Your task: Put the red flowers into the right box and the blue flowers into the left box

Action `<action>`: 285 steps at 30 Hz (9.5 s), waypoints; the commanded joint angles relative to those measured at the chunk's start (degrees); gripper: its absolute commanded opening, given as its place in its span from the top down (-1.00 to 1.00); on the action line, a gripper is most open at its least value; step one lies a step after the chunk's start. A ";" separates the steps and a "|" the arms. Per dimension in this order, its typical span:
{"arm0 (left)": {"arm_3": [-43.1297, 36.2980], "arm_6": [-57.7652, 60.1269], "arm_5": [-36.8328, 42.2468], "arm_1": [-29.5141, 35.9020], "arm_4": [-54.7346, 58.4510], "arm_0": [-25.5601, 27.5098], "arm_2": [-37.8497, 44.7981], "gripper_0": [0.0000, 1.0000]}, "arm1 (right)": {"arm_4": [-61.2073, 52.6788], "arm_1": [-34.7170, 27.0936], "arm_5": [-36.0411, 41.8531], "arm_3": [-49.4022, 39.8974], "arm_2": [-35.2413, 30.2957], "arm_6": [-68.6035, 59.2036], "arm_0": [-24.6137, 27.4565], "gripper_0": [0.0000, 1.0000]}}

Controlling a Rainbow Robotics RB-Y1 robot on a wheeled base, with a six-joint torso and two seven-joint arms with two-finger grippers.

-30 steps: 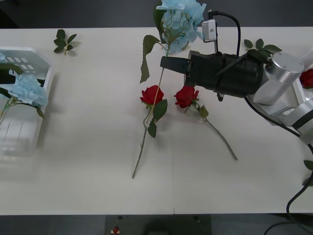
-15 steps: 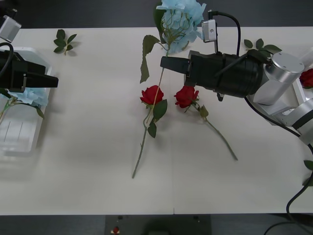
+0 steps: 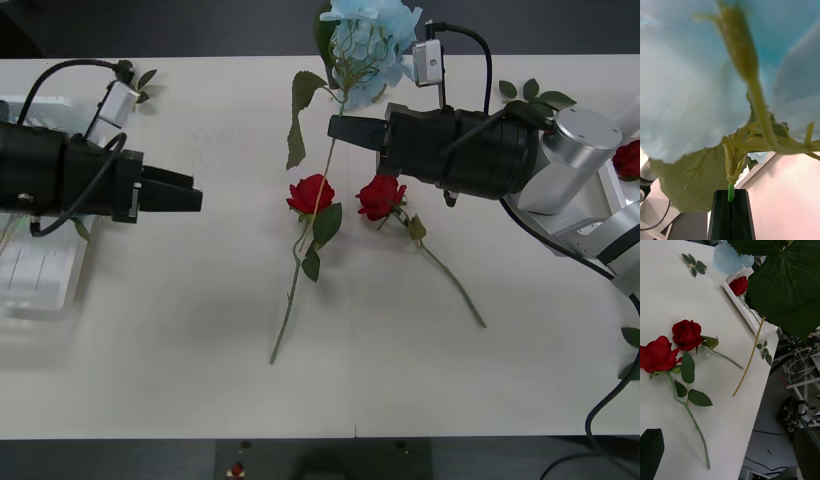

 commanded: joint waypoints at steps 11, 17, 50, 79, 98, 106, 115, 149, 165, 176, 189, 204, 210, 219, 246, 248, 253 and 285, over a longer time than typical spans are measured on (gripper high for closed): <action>-0.66 -5.82 -16.81 -6.75 0.04 -2.33 -14.29 -1.00 | -0.66 0.15 -0.09 -2.67 0.05 1.77 -0.41 1.00; -0.57 -6.17 -22.35 -6.75 0.22 -2.33 -19.65 -1.00 | -0.75 0.07 -0.09 -2.67 0.05 1.77 -0.41 1.00; -0.66 -6.34 -23.58 -7.27 1.10 -2.33 -22.12 1.00 | -1.10 -0.46 0.08 -3.02 0.05 1.77 -0.68 -0.09; -5.23 -5.90 -2.40 -2.53 -7.25 -2.24 4.95 1.00 | 0.31 -3.89 0.17 -2.93 0.05 1.77 -0.59 -0.80; -12.88 -4.85 2.26 5.74 -22.28 6.72 25.52 1.00 | 38.81 -16.72 9.75 -6.36 2.33 -27.81 -0.68 -0.80; -12.88 -2.83 2.26 9.43 -38.10 7.87 29.83 1.00 | 64.73 -15.93 19.68 -10.76 0.66 -40.38 -1.82 -0.79; -12.88 -0.72 -0.20 10.92 -54.54 8.22 29.65 1.00 | 81.61 -10.13 24.87 -10.67 0.40 -48.47 -3.49 -0.80; -4.35 6.75 -3.89 10.92 -64.38 8.75 20.07 -1.00 | 97.78 6.75 21.70 -2.50 -2.68 -53.21 -3.67 -0.79; -14.81 9.83 10.69 10.75 -43.11 8.75 17.08 -1.00 | 100.50 7.01 24.60 -1.26 -2.68 -52.77 -3.67 -0.77; -34.59 34.70 16.98 6.79 -38.37 8.75 8.12 -1.00 | 103.32 7.10 24.87 -0.65 -1.45 -53.48 -3.67 -0.72; -38.81 49.11 13.42 -3.67 -46.63 6.64 -6.91 -1.00 | 105.51 8.42 22.58 1.11 -0.30 -53.92 -3.67 -0.61; -29.40 56.06 -2.49 -3.67 -59.99 0.22 -28.00 -1.00 | 107.62 8.86 21.88 1.46 1.45 -53.92 -3.67 0.11; -22.81 56.32 -6.62 -5.34 -62.89 -3.21 -31.78 -1.00 | 108.33 8.86 21.70 1.64 2.24 -54.00 -3.67 0.24; -12.97 55.35 -9.26 -10.61 -68.69 -7.43 -34.42 -1.00 | 108.33 8.86 21.35 2.08 2.24 -53.92 -3.67 1.00; -2.68 55.00 -19.01 -10.96 -70.80 -8.83 -47.69 -0.99 | 103.14 6.57 21.62 1.90 0.57 -50.84 -3.67 -1.00; -1.98 55.00 -19.36 -10.96 -70.80 -8.83 -48.31 -0.97 | 101.91 6.13 22.06 1.37 0.22 -50.40 -3.67 -1.00; -0.93 54.83 -19.72 -11.32 -71.41 -8.83 -49.10 -0.93 | 100.68 4.55 23.99 -1.70 -1.01 -50.58 -3.67 -1.00; -7.96 52.81 -23.23 -9.82 -73.00 -6.72 -48.92 1.00 | 103.14 4.37 20.39 1.02 1.28 -49.87 -3.67 -1.00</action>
